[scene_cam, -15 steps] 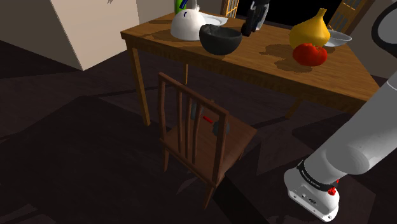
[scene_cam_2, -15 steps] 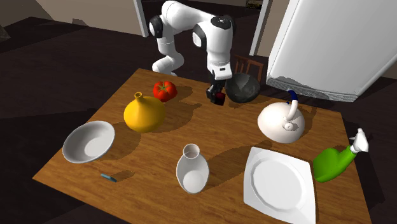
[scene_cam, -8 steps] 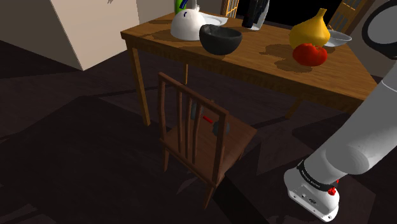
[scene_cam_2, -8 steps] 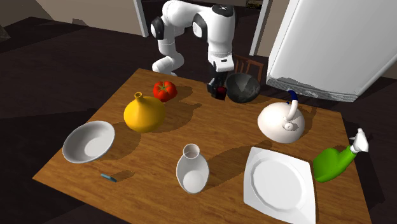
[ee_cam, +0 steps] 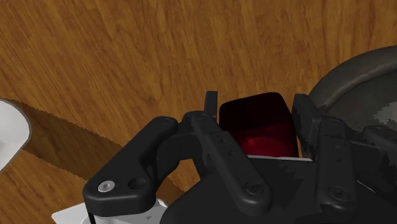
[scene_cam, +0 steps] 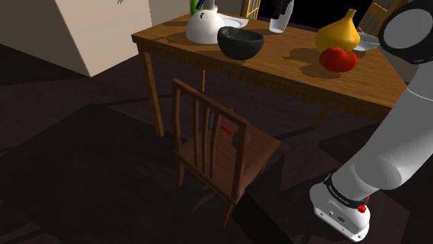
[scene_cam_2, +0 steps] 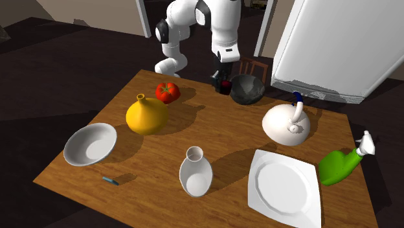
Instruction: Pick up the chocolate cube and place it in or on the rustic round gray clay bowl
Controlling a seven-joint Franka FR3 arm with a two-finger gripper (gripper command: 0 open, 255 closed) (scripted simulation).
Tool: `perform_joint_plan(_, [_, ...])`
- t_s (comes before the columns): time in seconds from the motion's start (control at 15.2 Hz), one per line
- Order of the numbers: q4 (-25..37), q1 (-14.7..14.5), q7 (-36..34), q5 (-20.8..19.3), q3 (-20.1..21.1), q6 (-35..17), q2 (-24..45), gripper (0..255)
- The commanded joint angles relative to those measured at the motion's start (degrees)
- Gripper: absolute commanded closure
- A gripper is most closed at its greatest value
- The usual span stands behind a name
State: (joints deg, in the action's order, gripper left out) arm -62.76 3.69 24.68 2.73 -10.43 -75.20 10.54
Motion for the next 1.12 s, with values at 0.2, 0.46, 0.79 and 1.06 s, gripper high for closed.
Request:
perform_joint_plan(0.2, [12.33, 1.04, 0.22, 1.22, -0.21, 7.13, 5.29, 255])
perform_joint_plan(0.46, [12.67, -2.00, -3.91, 0.63, 1.15, 7.60, 5.05, 255])
perform_joint_plan(0.79, [13.93, -7.01, -10.78, -0.22, 3.40, 8.12, 5.67, 255])
perform_joint_plan(1.06, [18.91, -10.99, -16.35, -0.63, 5.08, 10.02, 8.69, 255])
